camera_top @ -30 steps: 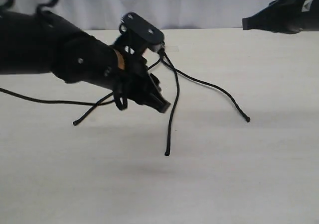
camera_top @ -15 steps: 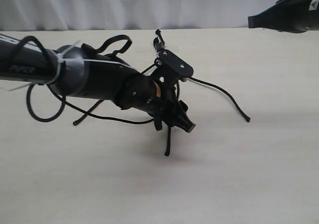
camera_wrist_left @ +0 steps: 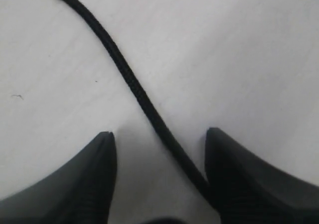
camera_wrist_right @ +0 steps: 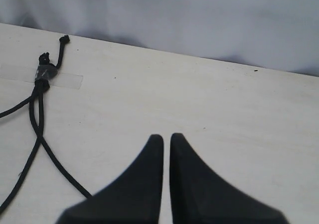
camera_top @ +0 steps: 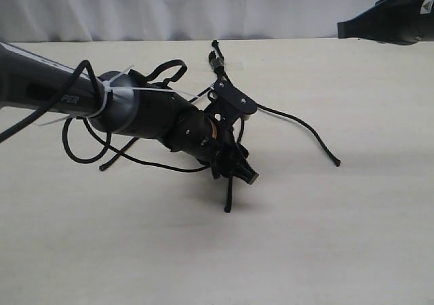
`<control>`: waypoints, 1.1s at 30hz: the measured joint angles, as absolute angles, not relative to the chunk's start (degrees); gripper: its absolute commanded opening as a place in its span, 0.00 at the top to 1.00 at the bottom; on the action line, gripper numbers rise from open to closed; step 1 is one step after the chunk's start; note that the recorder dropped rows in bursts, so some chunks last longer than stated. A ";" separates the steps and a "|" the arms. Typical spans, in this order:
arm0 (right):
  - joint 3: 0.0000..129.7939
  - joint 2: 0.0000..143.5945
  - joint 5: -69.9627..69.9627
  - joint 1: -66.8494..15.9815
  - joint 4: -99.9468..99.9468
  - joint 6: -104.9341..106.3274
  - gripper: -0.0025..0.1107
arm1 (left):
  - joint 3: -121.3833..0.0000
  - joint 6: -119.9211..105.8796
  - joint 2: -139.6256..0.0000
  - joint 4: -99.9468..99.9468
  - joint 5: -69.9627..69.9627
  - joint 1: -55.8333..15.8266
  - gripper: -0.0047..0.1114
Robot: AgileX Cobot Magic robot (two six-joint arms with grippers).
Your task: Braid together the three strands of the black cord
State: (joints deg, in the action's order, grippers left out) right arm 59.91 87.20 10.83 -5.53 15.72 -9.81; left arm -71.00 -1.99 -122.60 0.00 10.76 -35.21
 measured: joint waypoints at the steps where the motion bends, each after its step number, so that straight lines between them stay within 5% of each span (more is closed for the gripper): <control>1: 59.91 87.20 10.83 -5.53 15.72 -9.81 0.94 | -71.00 -1.99 -122.60 0.00 10.91 -34.95 0.52; 4: 59.91 87.20 10.83 -5.53 15.72 -9.81 0.94 | -71.03 -1.88 -123.13 0.00 11.35 -34.74 0.55; 13: 59.91 87.20 10.83 -5.53 15.72 -9.81 0.94 | -71.70 -1.76 -123.74 0.00 13.03 -34.74 0.96; 18: 59.91 87.20 10.36 -5.53 15.72 -9.81 0.94 | -71.47 -1.76 -120.50 1.89 17.27 -34.01 0.96; 23: 59.91 87.20 10.32 -5.53 15.72 -9.81 0.94 | -71.66 -1.76 -109.96 9.23 19.32 -22.11 0.96; 28: 59.91 87.20 9.95 -5.53 14.43 -9.81 0.94 | -71.66 -4.48 -114.98 10.85 15.02 -12.53 0.96; 33: 59.91 87.20 9.95 -5.53 14.43 -9.81 0.94 | -71.66 -4.73 -122.33 12.74 8.80 -10.70 0.96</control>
State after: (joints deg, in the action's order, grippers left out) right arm 59.91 87.20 9.95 -5.53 14.43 -9.81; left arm -71.66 -4.73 -122.33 12.74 8.80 -10.70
